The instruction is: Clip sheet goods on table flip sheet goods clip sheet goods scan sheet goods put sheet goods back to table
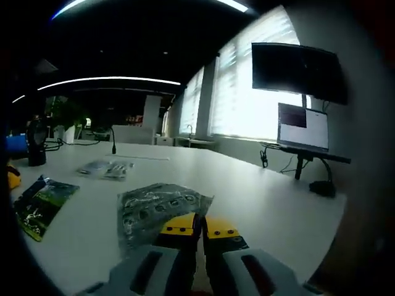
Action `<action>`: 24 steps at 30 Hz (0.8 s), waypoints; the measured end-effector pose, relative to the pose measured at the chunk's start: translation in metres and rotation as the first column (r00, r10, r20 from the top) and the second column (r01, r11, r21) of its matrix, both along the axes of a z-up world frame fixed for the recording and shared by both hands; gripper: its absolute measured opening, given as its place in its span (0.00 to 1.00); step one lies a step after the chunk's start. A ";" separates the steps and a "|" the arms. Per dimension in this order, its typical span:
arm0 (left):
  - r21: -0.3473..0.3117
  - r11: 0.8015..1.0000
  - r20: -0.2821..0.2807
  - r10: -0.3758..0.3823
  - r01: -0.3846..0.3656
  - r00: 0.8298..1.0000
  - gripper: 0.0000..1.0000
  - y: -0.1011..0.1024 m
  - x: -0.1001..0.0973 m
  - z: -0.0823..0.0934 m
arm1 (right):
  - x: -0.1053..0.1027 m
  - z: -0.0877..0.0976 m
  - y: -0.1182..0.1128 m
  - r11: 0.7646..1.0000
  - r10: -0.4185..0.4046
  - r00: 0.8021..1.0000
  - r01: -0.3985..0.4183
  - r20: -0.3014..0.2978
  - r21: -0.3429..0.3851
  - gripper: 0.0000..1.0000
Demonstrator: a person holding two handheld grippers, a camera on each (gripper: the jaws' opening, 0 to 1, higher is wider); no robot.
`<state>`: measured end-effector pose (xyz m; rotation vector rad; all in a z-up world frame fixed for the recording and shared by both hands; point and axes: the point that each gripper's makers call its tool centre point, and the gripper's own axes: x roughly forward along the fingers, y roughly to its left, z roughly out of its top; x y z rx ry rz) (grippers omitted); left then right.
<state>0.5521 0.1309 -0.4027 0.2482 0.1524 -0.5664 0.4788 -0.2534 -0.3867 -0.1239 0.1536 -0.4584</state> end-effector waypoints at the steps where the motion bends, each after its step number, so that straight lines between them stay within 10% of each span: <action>1: -0.001 1.000 -0.001 0.000 0.000 1.000 0.07 0.000 0.000 0.000 | 0.000 0.000 0.000 1.000 0.001 1.000 -0.001 0.000 0.002 0.03; 13: 0.002 1.000 0.000 -0.004 0.004 1.000 0.07 0.001 0.003 0.000 | -0.005 0.001 -0.003 1.000 -0.007 1.000 0.006 0.011 0.014 0.14; 24: 0.005 1.000 0.004 -0.005 0.005 1.000 0.07 0.001 0.006 0.000 | -0.007 0.007 -0.004 0.999 0.032 0.998 -0.033 0.054 0.024 0.00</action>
